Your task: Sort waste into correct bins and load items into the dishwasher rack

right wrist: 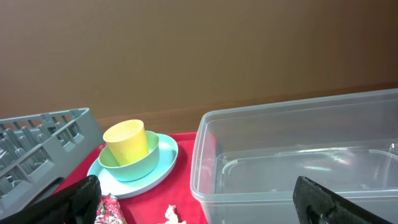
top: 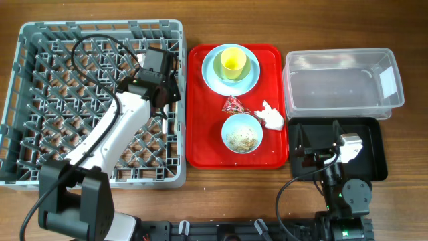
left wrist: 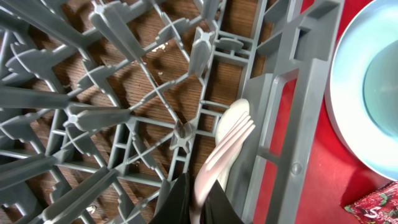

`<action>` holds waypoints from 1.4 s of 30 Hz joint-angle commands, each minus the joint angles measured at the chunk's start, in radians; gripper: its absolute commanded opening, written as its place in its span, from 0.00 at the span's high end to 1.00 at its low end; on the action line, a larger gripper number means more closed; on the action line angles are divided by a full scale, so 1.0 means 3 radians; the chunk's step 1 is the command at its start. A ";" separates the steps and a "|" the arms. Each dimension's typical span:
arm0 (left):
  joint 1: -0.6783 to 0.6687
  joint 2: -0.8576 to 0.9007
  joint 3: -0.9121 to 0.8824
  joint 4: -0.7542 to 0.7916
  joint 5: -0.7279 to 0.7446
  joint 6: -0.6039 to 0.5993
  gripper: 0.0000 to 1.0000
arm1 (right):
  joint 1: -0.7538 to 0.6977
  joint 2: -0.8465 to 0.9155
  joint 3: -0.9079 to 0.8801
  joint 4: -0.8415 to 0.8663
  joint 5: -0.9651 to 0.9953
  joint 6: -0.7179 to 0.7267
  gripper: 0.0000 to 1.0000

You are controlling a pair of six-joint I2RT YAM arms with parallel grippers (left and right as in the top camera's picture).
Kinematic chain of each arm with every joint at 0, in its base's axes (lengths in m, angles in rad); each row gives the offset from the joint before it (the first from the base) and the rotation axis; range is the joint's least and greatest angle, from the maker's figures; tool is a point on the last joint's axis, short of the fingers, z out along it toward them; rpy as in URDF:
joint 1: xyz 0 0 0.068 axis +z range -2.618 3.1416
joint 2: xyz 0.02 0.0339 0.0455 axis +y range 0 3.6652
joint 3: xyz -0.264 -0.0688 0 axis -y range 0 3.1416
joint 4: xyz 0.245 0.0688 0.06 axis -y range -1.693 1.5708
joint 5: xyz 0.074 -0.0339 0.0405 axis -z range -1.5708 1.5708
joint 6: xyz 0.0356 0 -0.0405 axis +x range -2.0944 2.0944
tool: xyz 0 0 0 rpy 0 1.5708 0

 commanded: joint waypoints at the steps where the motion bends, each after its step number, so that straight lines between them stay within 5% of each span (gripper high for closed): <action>1: 0.0024 0.0050 0.0042 0.0038 0.0037 -0.0066 0.79 | 0.0005 -0.0020 -0.0004 0.0009 0.0033 0.0001 0.00; 4: 0.0024 0.0050 0.0043 0.0072 0.0036 -0.0065 0.71 | 0.0005 -0.0020 -0.0004 0.0009 0.0033 0.0000 0.00; 10: 0.0024 0.0037 0.0045 0.0106 -0.0136 -0.0042 0.73 | 0.0005 -0.0020 -0.0004 0.0009 0.0033 0.0000 0.00; 20: 0.0023 -0.0319 0.0070 -0.0005 -0.0090 -0.0043 0.96 | 0.0005 -0.0020 -0.0004 0.0009 0.0033 0.0001 0.00; 24: 0.0024 -0.0319 0.0070 -0.0193 0.0534 -0.0042 0.96 | 0.0005 -0.0020 -0.0004 0.0009 0.0033 0.0000 0.00; 27: 0.0024 -0.0319 0.0070 -0.0268 0.1296 0.0155 0.80 | 0.0005 -0.0020 -0.0004 0.0009 0.0033 0.0000 0.00; 30: 0.0024 -0.0319 0.0070 -0.0281 0.2023 0.0385 0.45 | 0.0005 -0.0020 -0.0004 0.0009 0.0033 0.0001 0.00; 37: -0.0004 -0.0319 0.0069 -0.0444 0.3105 0.0675 0.30 | 0.0005 -0.0020 -0.0004 0.0009 0.0033 0.0000 0.00; 42: -0.0417 -0.0318 0.0069 -0.0446 0.3100 0.0674 0.24 | 0.0005 -0.0020 -0.0004 0.0009 0.0033 0.0000 0.00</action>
